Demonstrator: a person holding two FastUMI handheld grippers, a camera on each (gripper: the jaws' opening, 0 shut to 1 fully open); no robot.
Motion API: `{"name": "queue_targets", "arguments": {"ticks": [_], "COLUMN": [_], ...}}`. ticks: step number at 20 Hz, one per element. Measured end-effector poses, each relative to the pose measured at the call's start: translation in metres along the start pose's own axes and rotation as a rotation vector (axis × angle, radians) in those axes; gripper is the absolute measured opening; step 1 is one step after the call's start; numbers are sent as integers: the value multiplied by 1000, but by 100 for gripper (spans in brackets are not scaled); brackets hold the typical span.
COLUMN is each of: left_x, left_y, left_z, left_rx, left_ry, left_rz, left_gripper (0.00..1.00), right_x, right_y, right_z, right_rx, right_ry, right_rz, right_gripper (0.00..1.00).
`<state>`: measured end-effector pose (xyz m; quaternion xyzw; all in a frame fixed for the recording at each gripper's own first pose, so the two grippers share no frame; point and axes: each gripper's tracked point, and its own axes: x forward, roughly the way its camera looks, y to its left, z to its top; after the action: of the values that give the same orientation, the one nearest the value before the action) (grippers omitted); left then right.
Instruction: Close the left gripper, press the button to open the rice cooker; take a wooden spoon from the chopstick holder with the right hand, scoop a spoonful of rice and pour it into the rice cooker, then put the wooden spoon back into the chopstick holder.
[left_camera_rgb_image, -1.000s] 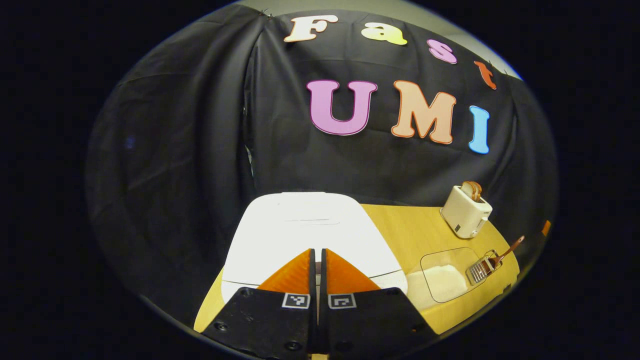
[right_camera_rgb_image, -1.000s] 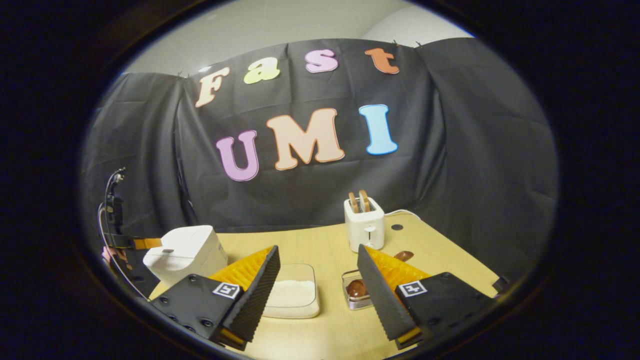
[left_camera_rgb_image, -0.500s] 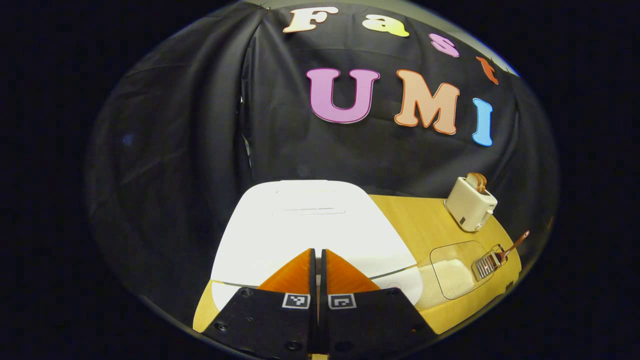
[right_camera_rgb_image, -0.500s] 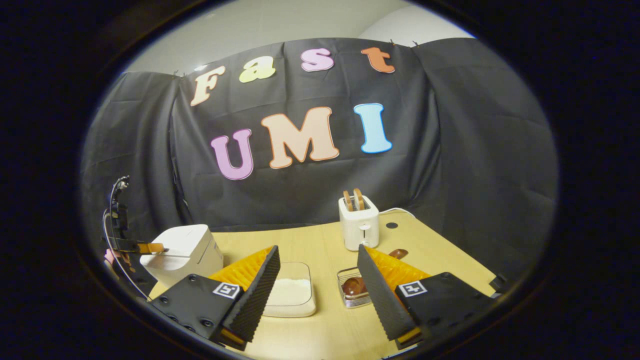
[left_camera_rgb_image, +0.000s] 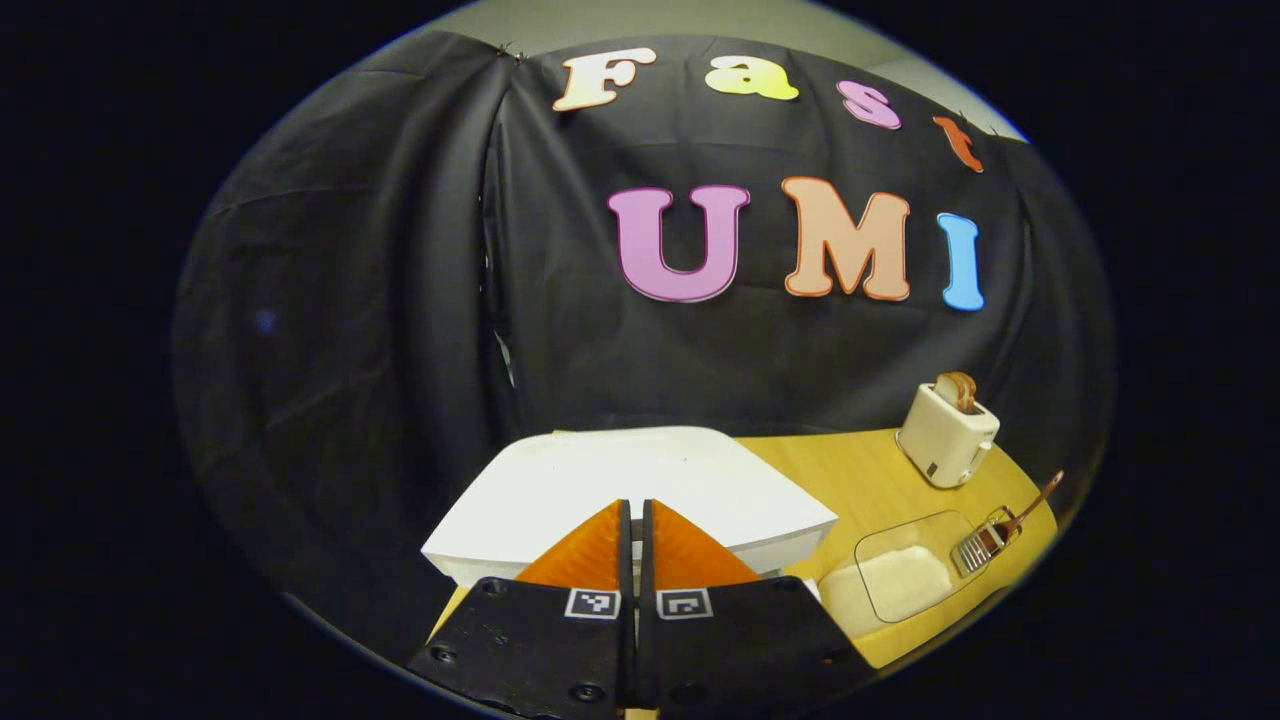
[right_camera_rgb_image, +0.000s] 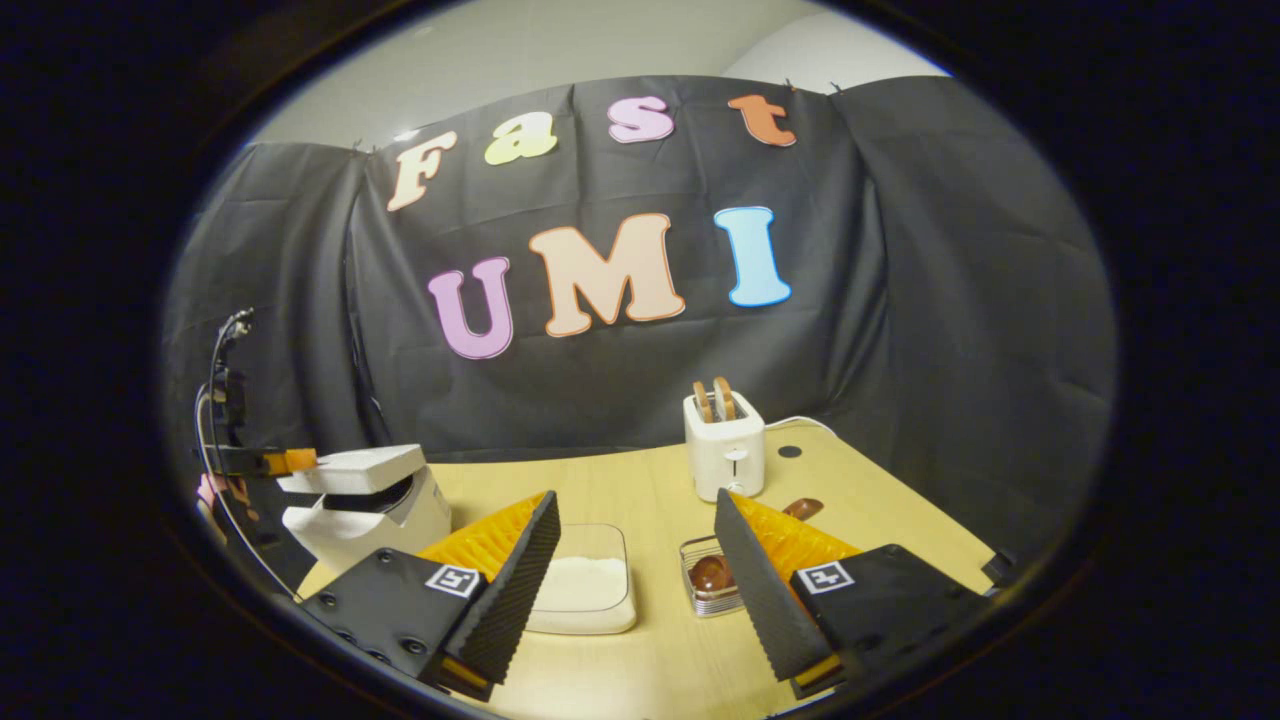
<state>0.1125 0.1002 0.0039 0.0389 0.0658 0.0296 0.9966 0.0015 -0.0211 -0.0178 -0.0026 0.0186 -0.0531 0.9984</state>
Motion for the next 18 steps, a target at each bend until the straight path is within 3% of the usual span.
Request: {"name": "queue_targets", "arguments": {"ticks": [9, 18], "left_x": [-9, -34], "left_y": [-13, -39], "left_z": [44, 46], "left_rx": [6, -10], "left_ry": [-120, -136], "left_rz": [-17, -55], "left_gripper": [0, 1], "right_x": [0, 13], "right_y": [-5, -29], "right_z": [-1, -9], "right_rx": [5, 10], "right_ry": [1, 12], "right_rz": [4, -11], "right_gripper": [98, 98]}}
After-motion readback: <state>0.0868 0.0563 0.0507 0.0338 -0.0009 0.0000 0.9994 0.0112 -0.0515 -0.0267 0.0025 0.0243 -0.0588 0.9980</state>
